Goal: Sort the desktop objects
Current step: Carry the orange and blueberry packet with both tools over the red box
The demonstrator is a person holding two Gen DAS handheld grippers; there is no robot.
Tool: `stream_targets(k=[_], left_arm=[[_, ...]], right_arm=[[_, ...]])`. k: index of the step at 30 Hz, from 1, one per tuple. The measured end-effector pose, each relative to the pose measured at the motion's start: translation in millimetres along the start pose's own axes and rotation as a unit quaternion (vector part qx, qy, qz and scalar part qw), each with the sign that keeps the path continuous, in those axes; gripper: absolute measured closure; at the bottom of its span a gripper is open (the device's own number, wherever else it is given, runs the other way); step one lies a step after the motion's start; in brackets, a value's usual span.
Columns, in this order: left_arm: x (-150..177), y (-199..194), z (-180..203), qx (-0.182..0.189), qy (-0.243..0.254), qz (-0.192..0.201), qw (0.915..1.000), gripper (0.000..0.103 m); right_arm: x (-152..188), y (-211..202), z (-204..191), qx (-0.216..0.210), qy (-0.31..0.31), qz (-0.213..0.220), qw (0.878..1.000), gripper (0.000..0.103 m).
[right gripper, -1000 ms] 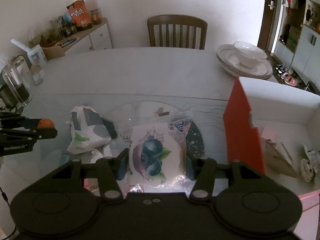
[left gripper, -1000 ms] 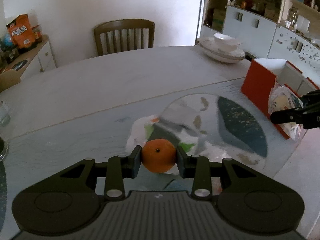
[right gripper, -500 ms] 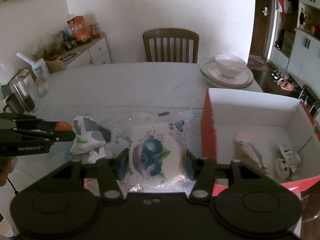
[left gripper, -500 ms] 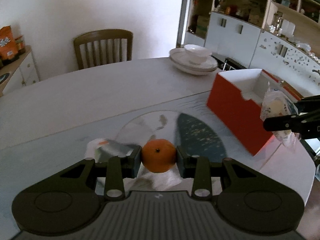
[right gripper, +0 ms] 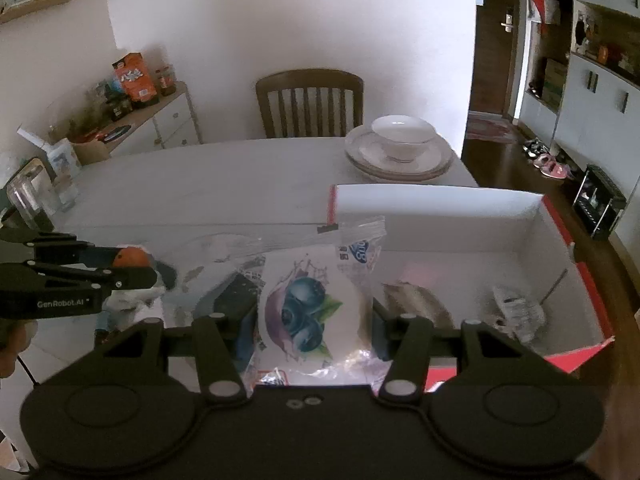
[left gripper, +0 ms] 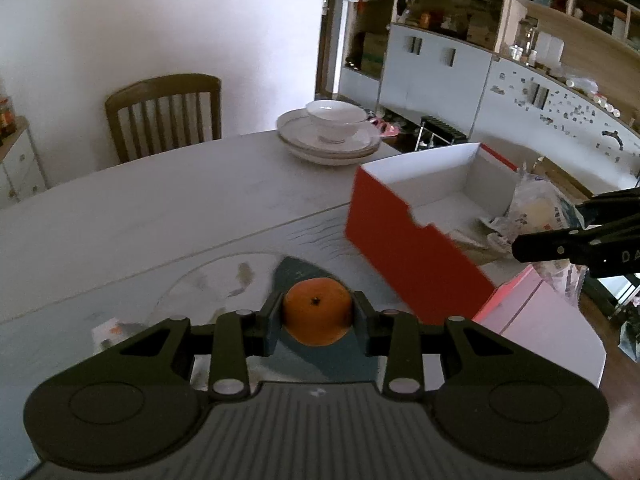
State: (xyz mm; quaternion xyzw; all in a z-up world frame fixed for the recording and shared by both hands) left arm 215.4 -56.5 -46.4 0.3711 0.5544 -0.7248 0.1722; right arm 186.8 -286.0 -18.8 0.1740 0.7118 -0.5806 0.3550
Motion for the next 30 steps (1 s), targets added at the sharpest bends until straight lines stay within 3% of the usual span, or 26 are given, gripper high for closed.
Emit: stream_targets(k=[21,30], left_arm=[[-39,61,115,0.035,0.058,-0.008,0.9977,0.068],[-49,89,143,0.034,0.069,-0.025,0.9967,0.068]], right_arm=[[1,-2,112,0.026,0.022,0.001,0.999,0.049],[-6,13,144,0.030,0.018,-0.003,0.999,0.049]])
Point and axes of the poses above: each gripper's, at about its wrist camera, not at the fingertips, and y roughly the way its jaws point, z to its right, x to its underside, the point moved 2 cm from there along y, roughly the way its jaws point, and after that the axes turned 3 degrees about x, right-handed, at the moved point
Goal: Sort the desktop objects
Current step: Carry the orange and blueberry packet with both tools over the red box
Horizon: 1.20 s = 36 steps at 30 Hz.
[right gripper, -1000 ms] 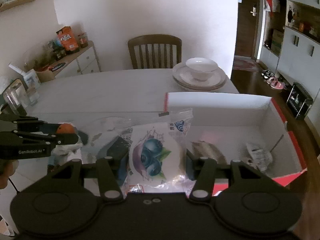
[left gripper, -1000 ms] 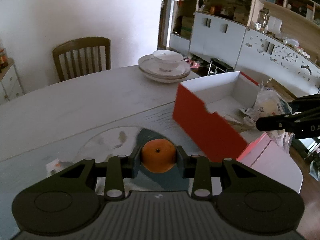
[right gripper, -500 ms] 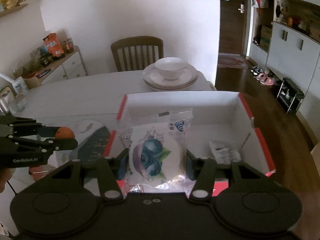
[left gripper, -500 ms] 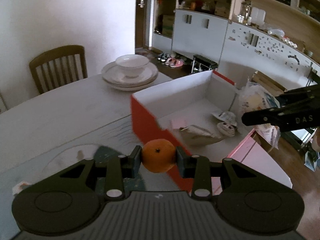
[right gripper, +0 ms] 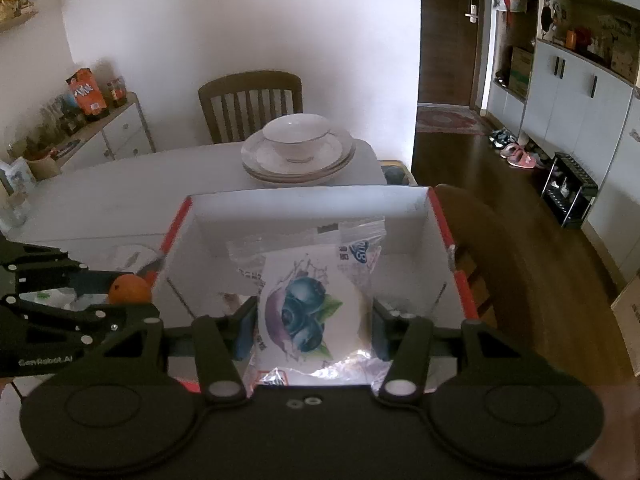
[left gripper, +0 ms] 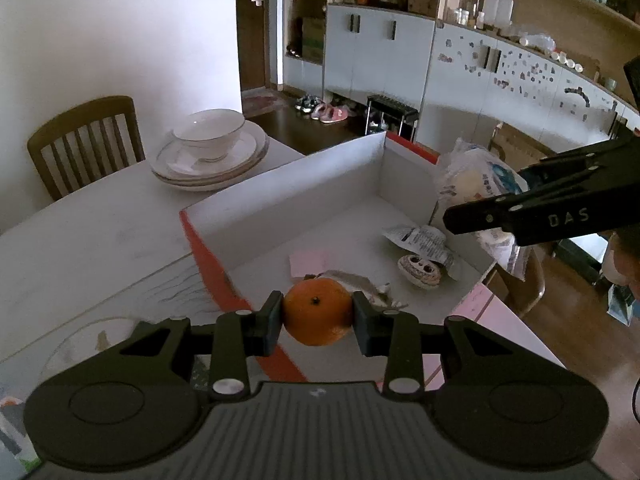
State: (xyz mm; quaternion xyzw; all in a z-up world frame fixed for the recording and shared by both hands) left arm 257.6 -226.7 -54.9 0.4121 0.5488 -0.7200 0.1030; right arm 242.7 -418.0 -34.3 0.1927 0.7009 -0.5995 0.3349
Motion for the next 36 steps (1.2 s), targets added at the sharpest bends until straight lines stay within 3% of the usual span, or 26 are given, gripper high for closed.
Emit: stream_targets(k=[18,36], left_arm=[[-46,80,7,-0.018,0.033,-0.034,0.9987,0.068],[-62,154,-7,-0.018,0.021,-0.135,0.9904,0.068]], right_arm=[[-12,63,18,-0.009,-0.035,-0.036,0.999,0.049],[-4,107,19,-0.010,-0.087,-0.097,0.991,0.049]])
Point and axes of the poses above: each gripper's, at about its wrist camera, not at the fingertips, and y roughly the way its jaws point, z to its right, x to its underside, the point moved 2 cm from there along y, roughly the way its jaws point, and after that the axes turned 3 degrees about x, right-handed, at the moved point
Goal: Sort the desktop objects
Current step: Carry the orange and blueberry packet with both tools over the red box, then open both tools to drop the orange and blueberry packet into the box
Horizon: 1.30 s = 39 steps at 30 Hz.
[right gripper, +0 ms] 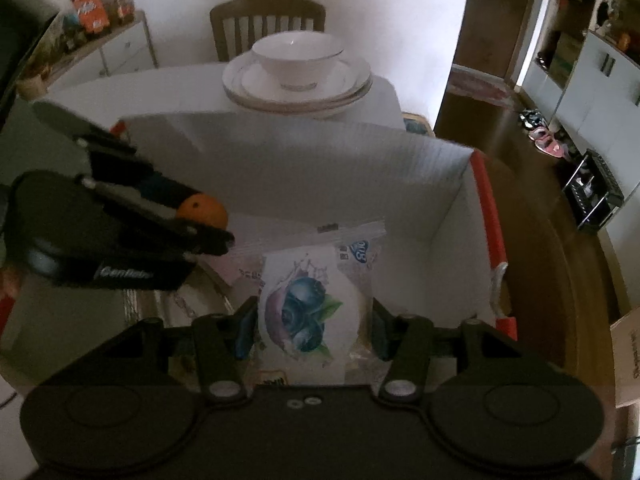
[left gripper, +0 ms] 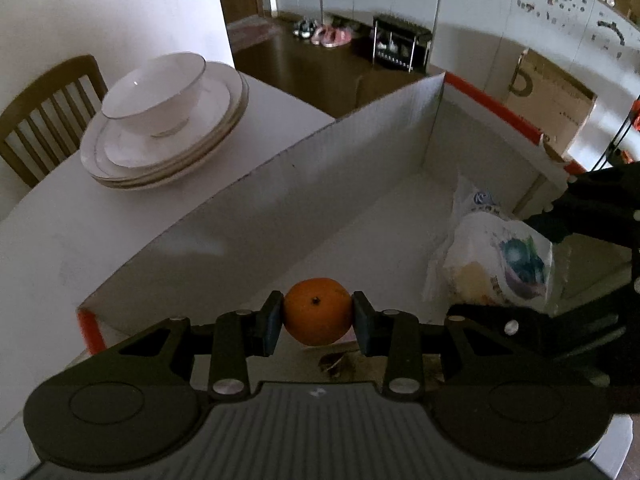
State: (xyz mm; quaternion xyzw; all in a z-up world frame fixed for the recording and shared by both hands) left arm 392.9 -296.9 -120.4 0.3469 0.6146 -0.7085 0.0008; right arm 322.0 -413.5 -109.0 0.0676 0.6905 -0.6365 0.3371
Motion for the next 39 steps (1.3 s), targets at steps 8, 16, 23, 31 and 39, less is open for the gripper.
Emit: stream_targets(k=[8,16,23,31,39], left_arm=[[-4,17,0,0.006,0.000,-0.034,0.9994,0.068],[-5,25,-2,0.014,-0.010,-0.064,0.9978,0.068],[-6,30,-2,0.010,-0.007,-0.076,0.9970,0.068],[-7,28,-3,0.011,-0.006,-0.068,0.9976,0.043],[-5,14,-9,0.025,-0.025,-0.046,0.9983,0.042]], right_arm=[[0,7,-5,-0.003,-0.029,-0.026,0.999,0.049],[2,12,-8,-0.005,-0.042,-0.054,0.998,0.049],[4,10,-7,-0.005,-0.043,-0.057,0.997,0.047],[4,8,-7,-0.002,-0.041,-0.056,0.998,0.037],[7,-8,-4,-0.011,-0.039,-0.039,0.998,0.023]])
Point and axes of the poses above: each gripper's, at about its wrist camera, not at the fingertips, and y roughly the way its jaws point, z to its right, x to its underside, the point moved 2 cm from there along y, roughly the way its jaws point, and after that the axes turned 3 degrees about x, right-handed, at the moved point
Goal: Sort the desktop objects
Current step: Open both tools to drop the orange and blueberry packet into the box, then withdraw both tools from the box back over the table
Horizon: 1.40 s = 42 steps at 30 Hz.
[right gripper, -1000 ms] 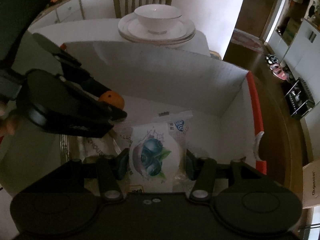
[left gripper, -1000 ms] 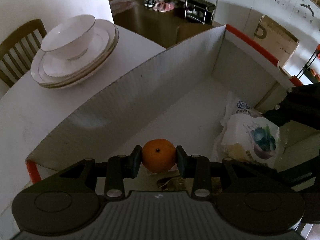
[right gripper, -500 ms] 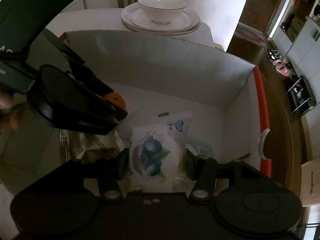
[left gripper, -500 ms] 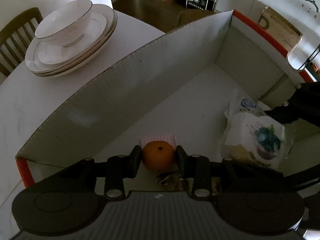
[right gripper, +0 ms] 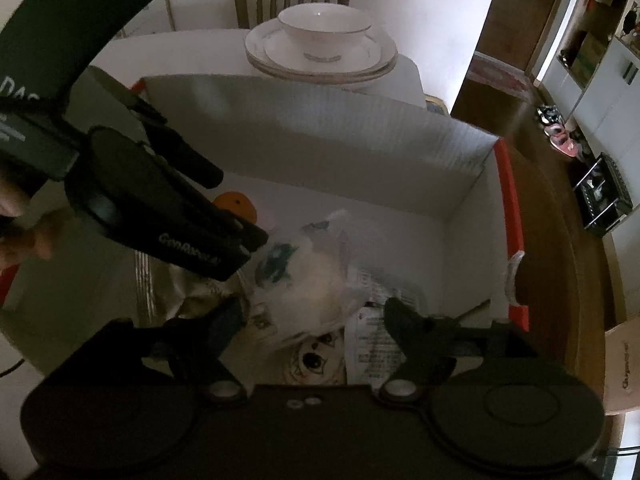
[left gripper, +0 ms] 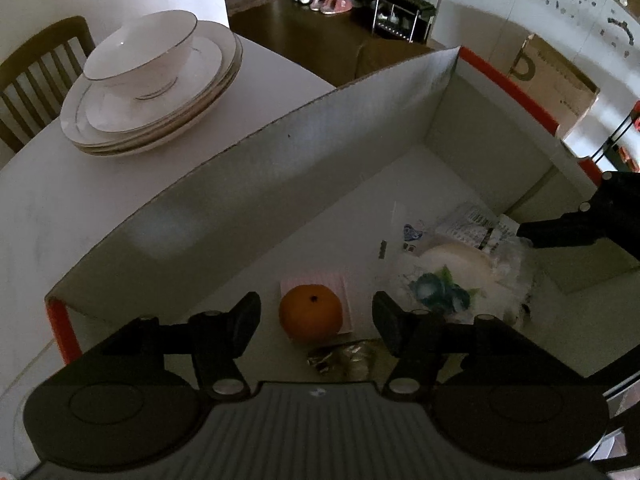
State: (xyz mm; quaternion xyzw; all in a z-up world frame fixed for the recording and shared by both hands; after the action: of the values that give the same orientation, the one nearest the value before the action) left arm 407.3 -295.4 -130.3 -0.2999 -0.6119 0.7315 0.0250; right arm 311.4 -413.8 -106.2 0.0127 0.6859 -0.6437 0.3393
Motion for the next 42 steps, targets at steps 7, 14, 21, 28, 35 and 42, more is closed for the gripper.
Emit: stream_targets(k=[7,14,21,28,35,42], left_arm=[[6,-26,3,0.007,-0.005,0.030,0.9995,0.042],[15,-58,8,0.022,-0.007,0.065,0.9976,0.042],[28,-92,11,0.034,-0.008,0.098,0.9946,0.042],[43,-121,10,0.032,-0.008,0.129,0.9911,0.037],[61,-142,4,0.033,-0.008,0.150,0.9880,0.032],[87,-160,-2,0.031,-0.003,0.170,0.9849,0.023]], right_arm=[[3,-17,4,-0.007,0.007,0.018,1.000,0.020],[2,-42,8,-0.017,0.025,0.047,0.998,0.015],[3,-69,6,-0.028,0.044,0.081,0.995,0.014],[5,-88,-4,-0.039,0.050,0.108,0.992,0.010],[9,-102,-16,-0.047,0.055,0.130,0.989,0.005],[12,-116,-33,-0.039,0.060,0.157,0.985,0.001]])
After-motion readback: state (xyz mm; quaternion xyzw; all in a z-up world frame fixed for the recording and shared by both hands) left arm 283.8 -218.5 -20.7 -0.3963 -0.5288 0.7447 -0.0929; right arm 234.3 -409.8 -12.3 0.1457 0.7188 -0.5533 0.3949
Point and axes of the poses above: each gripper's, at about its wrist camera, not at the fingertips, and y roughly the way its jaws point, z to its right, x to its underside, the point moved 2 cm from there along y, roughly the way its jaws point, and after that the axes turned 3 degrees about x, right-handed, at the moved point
